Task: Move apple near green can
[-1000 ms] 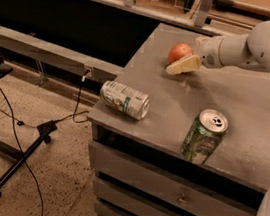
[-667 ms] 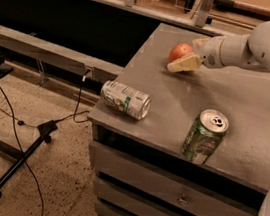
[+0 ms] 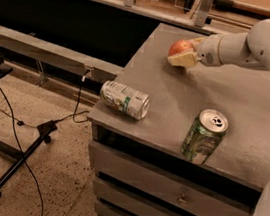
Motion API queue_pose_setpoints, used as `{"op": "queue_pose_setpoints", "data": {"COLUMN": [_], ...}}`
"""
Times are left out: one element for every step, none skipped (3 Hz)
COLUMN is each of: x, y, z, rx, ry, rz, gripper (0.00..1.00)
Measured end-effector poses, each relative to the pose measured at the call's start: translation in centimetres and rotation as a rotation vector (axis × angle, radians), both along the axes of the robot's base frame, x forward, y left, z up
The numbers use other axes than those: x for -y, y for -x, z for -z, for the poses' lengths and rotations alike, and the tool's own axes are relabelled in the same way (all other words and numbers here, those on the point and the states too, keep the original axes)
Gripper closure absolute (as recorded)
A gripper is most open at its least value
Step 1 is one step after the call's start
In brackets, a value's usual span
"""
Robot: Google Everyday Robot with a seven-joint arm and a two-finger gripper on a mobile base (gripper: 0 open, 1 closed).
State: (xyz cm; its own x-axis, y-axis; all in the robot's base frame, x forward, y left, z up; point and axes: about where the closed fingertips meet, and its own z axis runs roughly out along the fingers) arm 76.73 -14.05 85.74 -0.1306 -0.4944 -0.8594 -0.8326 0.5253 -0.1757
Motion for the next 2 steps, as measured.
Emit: {"op": "queue_pose_setpoints", "data": {"x": [-0.7, 1.9], "y": [0.5, 3.9], "z": [-3.4, -8.9], "rx": [-0.005, 0.021], "ry": [-0.035, 0.0], "rz": [-0.058, -0.07], "gripper": [0.88, 1.0]}}
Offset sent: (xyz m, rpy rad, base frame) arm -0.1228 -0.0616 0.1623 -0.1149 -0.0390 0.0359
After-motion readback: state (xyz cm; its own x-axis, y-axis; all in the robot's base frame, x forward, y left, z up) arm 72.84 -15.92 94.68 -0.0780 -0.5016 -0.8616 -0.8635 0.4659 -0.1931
